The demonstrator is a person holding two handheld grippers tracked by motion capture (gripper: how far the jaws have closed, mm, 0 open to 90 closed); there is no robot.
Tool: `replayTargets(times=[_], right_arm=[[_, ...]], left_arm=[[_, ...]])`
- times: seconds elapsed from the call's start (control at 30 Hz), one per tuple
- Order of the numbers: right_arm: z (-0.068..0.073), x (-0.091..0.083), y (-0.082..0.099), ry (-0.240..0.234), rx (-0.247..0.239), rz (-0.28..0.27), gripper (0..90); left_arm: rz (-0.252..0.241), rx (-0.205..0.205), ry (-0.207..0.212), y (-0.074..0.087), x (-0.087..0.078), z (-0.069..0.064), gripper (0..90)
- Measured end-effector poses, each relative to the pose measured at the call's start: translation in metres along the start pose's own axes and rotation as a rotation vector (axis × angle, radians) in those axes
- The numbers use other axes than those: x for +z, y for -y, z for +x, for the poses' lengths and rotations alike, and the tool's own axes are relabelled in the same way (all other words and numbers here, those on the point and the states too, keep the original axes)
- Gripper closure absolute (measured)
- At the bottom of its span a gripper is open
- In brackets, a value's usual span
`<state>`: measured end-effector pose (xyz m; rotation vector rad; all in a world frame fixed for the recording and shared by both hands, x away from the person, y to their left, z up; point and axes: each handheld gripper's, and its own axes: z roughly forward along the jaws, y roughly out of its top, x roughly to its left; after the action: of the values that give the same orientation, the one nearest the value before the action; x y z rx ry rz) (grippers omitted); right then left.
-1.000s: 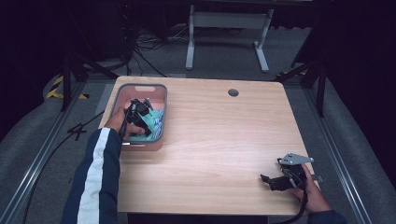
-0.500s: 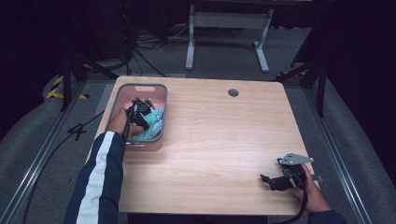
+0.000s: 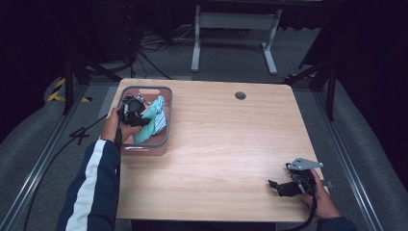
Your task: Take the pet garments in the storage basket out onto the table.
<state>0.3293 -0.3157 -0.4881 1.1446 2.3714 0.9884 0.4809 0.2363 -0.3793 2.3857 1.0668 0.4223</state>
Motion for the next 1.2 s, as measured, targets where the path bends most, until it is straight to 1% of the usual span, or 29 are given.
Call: replayTargets(times=[0.03,0.07,0.13,0.17,0.23,0.3,0.33,0.4,0.47,0.5,0.6,0.67,0.7,0.73,0.87,0.93,0.97,1.0,1.07,1.1,1.13,1.2], right_arm=[[0.000,0.000,0.000,0.000,0.000,0.000,0.3],[0.000,0.000,0.000,0.000,0.000,0.000,0.3],[0.000,0.000,0.000,0.000,0.000,0.000,0.3],[0.000,0.000,0.000,0.000,0.000,0.000,0.3],[0.000,0.000,0.000,0.000,0.000,0.000,0.3],[0.000,0.000,0.000,0.000,0.000,0.000,0.3],[0.000,0.000,0.000,0.000,0.000,0.000,0.3],[0.000,0.000,0.000,0.000,0.000,0.000,0.3],[0.000,0.000,0.000,0.000,0.000,0.000,0.3],[0.000,0.000,0.000,0.001,0.000,0.000,0.3],[0.000,0.000,0.000,0.001,0.000,0.000,0.3],[0.000,0.000,0.000,0.001,0.000,0.000,0.3],[0.000,0.000,0.000,0.001,0.000,0.000,0.3],[0.000,0.000,0.000,0.001,0.000,0.000,0.4],[0.000,0.000,0.000,0.001,0.000,0.000,0.3],[0.000,0.000,0.000,0.001,0.000,0.000,0.3],[0.000,0.000,0.000,0.001,0.000,0.000,0.3],[0.000,0.000,0.000,0.001,0.000,-0.001,0.4],[0.000,0.000,0.000,0.001,0.000,-0.001,0.4],[0.000,0.000,0.000,0.001,0.000,-0.001,0.4],[0.000,0.000,0.000,0.001,0.000,-0.001,0.4],[0.000,0.000,0.000,0.001,0.000,-0.001,0.4]], left_arm=[[-0.029,-0.007,-0.004,0.002,-0.006,-0.001,80.3],[-0.072,-0.014,0.006,0.004,-0.015,-0.001,80.3],[-0.115,-0.020,-0.005,0.008,-0.022,-0.003,80.3],[-0.115,-0.020,-0.005,0.008,-0.022,-0.003,80.4],[-0.157,-0.016,0.000,0.012,-0.028,-0.004,80.4],[-0.199,-0.007,-0.004,0.015,-0.032,-0.006,80.4],[-0.213,-0.018,0.002,0.017,-0.033,-0.007,80.4],[-0.241,-0.013,-0.005,0.018,-0.036,-0.009,80.4],[-0.281,-0.013,0.005,0.019,-0.041,-0.010,80.4],[-0.296,-0.009,0.000,0.020,-0.045,-0.010,80.4],[-0.340,-0.009,0.014,0.019,-0.053,-0.012,80.4],[-0.355,-0.012,0.016,0.018,-0.059,-0.014,80.4],[-0.366,-0.001,0.020,0.017,-0.061,-0.015,80.4],[-0.366,0.004,0.020,0.015,-0.065,-0.017,80.4],[-0.388,0.035,0.014,0.010,-0.075,-0.026,80.4],[-0.391,0.035,0.020,0.007,-0.080,-0.032,80.4],[-0.393,0.052,0.023,0.006,-0.082,-0.034,80.5],[-0.399,0.049,0.023,0.005,-0.083,-0.037,80.5],[-0.401,0.079,0.022,0.001,-0.088,-0.043,80.4],[-0.405,0.075,0.023,0.000,-0.089,-0.046,80.5],[-0.403,0.089,0.019,-0.002,-0.091,-0.049,80.5],[-0.406,0.101,0.031,-0.007,-0.092,-0.056,80.5]])
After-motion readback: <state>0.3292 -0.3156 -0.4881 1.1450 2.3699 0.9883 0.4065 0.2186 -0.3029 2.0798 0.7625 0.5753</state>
